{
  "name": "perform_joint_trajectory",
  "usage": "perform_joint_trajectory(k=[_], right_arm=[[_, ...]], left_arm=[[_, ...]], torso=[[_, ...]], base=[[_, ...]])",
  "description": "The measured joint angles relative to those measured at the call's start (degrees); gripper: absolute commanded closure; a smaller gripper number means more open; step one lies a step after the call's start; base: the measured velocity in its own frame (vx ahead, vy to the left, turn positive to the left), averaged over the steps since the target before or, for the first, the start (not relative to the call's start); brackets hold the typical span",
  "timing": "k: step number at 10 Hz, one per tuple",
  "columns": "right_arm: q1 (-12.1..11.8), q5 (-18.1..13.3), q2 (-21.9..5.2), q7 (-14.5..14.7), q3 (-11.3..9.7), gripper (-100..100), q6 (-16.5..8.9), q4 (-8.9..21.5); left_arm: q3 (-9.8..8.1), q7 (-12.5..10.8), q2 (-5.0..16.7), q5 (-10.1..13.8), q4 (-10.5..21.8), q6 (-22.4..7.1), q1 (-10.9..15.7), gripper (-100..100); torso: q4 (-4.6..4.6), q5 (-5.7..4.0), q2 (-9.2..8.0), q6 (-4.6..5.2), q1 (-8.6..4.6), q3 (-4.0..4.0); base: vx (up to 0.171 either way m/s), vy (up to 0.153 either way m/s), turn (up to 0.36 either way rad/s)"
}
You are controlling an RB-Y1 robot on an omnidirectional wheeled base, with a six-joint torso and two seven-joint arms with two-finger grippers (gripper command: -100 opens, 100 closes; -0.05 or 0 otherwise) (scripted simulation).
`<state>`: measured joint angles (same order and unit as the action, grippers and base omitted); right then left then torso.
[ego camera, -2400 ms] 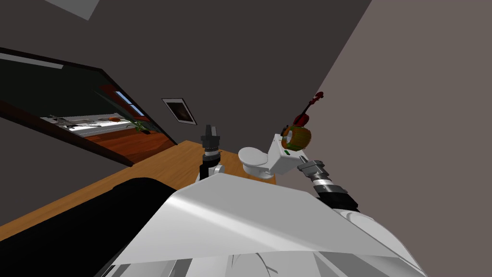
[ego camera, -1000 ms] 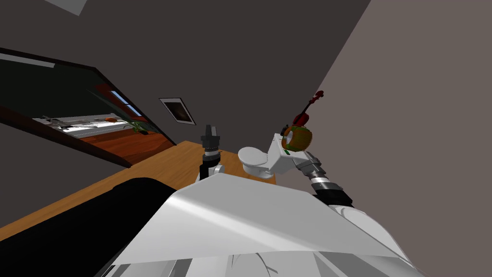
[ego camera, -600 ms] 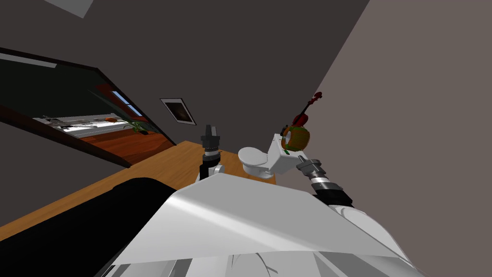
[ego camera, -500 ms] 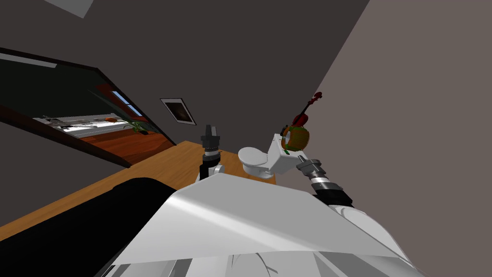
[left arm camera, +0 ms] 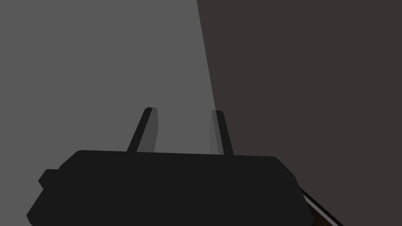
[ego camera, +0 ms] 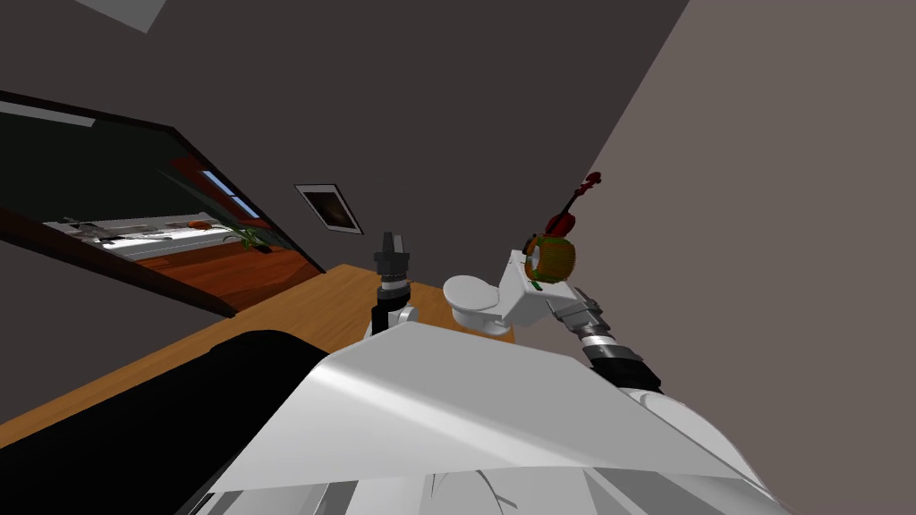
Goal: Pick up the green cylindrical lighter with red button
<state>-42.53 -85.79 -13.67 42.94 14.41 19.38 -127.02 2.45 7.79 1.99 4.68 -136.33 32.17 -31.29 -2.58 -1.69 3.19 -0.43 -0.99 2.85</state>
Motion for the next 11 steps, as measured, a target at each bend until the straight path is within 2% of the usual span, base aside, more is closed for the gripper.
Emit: perform_joint_trajectory(k=[3,10,11], right_arm=[[-0.84,1.12,-0.31,-2.67,0.19,-100,-0.58,1.18],[-3.32,6.53,-0.86,-7.99,2.03,-100,-0.95,4.6],[-3.36,6.56,-0.86,-8.16,2.01,0,-1.01,4.61]], left_arm=[[0.0,0.0,0.0,0.0,0.0,0.0,0.0,0],[0.0,0.0,0.0,0.0,0.0,0.0,0.0,0],[0.0,0.0,0.0,0.0,0.0,0.0,0.01,0]], torso=[[0.01,0.0,-0.03,-0.01,0.0,-0.02],[0.01,0.0,-0.06,-0.01,0.0,-0.03],[0.03,-0.01,-0.16,-0.02,-0.06,-0.08]], base=[[0.068,0.039,-0.025],[0.059,0.036,-0.02],[0.0,0.0,0.0]])
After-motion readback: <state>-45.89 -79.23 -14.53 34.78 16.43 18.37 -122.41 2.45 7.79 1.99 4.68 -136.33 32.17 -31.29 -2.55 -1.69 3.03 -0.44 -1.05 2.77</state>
